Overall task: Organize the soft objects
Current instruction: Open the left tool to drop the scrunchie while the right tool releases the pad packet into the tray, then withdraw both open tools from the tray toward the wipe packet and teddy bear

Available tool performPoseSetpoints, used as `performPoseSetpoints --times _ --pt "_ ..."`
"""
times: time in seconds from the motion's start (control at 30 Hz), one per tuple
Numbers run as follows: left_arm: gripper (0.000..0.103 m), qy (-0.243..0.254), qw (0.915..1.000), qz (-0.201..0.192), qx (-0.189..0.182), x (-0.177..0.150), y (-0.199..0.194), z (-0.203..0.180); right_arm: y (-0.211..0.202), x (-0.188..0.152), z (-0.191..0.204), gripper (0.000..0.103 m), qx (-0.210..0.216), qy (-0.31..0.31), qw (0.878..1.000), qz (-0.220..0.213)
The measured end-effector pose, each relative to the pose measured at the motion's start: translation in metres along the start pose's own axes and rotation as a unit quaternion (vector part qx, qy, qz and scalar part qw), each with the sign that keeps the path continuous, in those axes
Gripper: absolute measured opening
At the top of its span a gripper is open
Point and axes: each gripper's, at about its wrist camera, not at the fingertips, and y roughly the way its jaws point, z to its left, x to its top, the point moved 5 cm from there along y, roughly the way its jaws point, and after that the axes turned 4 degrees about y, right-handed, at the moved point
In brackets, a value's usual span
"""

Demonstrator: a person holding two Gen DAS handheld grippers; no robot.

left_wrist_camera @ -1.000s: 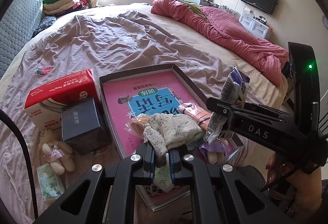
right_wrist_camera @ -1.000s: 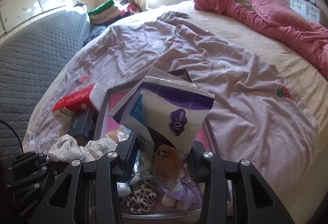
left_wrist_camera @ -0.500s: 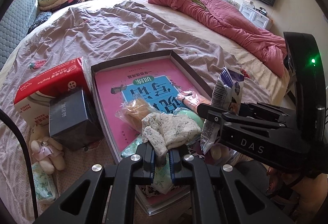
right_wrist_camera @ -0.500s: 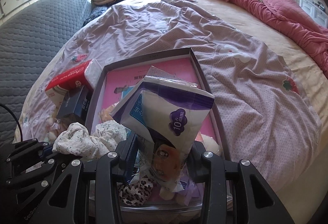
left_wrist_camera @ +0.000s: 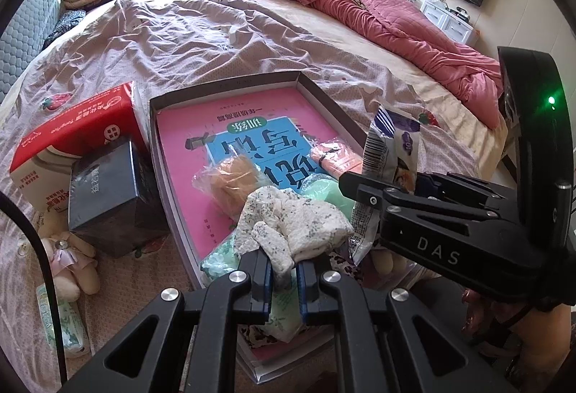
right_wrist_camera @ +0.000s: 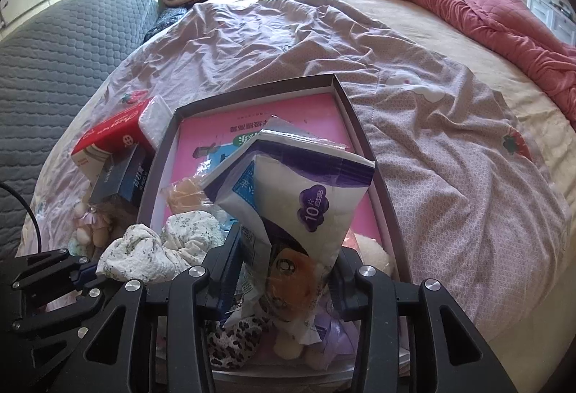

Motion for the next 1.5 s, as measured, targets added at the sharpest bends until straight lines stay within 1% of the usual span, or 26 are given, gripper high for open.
performPoseSetpoints --times 0.17,0.27,0.3,0.43,0.53,0.63,0.73,0.8,0.87,0.9,0.97,1.2,1.23,1.27,1.3,1.33,1.5 --pt "0.012 -0.006 0.9999 0.007 -0.004 0.0 0.005 0.001 0.0 0.001 0.002 0.044 0.011 0.003 1.0 -0.007" --pt "0.013 -0.009 0.9999 0.008 -0.006 0.0 0.006 0.002 -0.003 0.003 0.002 0.048 0.02 0.008 1.0 -0.015" --pt "0.013 -0.01 0.9999 0.009 -0.007 0.0 0.007 0.002 -0.004 0.004 0.002 0.052 0.023 0.011 1.0 -0.019" --pt "0.014 -0.016 0.9997 0.014 -0.015 -0.001 0.009 0.003 -0.017 0.011 -0.002 0.061 0.033 0.03 0.998 -0.05" --pt "0.016 -0.017 0.9995 0.019 -0.019 -0.002 0.011 0.002 -0.028 0.017 -0.007 0.062 0.025 0.038 0.996 -0.081" --pt "0.022 -0.019 0.9993 0.021 -0.025 -0.002 0.011 0.002 -0.035 0.022 -0.014 0.062 0.023 0.051 0.993 -0.1" --pt "0.028 -0.023 0.999 0.023 -0.029 -0.002 0.01 0.002 -0.037 0.023 -0.02 0.062 0.026 0.067 0.992 -0.104" --pt "0.034 -0.024 0.999 0.024 -0.029 -0.002 0.009 0.002 -0.037 0.023 -0.023 0.062 0.024 0.072 0.992 -0.105" --pt "0.045 -0.024 0.999 0.023 -0.03 -0.002 0.008 0.003 -0.037 0.023 -0.025 0.062 0.025 0.077 0.991 -0.104" --pt "0.047 -0.023 0.999 0.023 -0.032 -0.003 0.007 0.003 -0.038 0.023 -0.027 0.062 0.025 0.08 0.991 -0.106" --pt "0.055 -0.021 0.999 0.024 -0.032 -0.005 0.005 0.002 -0.038 0.023 -0.028 0.062 0.027 0.084 0.99 -0.107" --pt "0.062 -0.011 0.999 0.03 -0.031 -0.013 -0.002 0.0 -0.04 0.022 -0.03 0.062 0.029 0.092 0.989 -0.11" --pt "0.066 -0.011 0.999 0.028 -0.034 -0.014 -0.005 0.0 -0.041 0.023 -0.031 0.062 0.03 0.094 0.989 -0.113" --pt "0.069 -0.01 0.9989 0.028 -0.036 -0.015 -0.007 -0.001 -0.042 0.023 -0.031 0.065 0.031 0.096 0.988 -0.115" --pt "0.069 -0.01 0.9989 0.027 -0.037 -0.016 -0.008 0.0 -0.042 0.023 -0.031 0.071 0.032 0.098 0.988 -0.115" --pt "0.07 -0.011 0.9989 0.026 -0.037 -0.016 -0.01 0.0 -0.042 0.023 -0.031 0.072 0.034 0.099 0.988 -0.115" --pt "0.072 -0.014 0.9992 0.017 -0.032 -0.014 -0.019 0.002 -0.043 0.023 -0.032 0.073 0.033 0.101 0.988 -0.114"
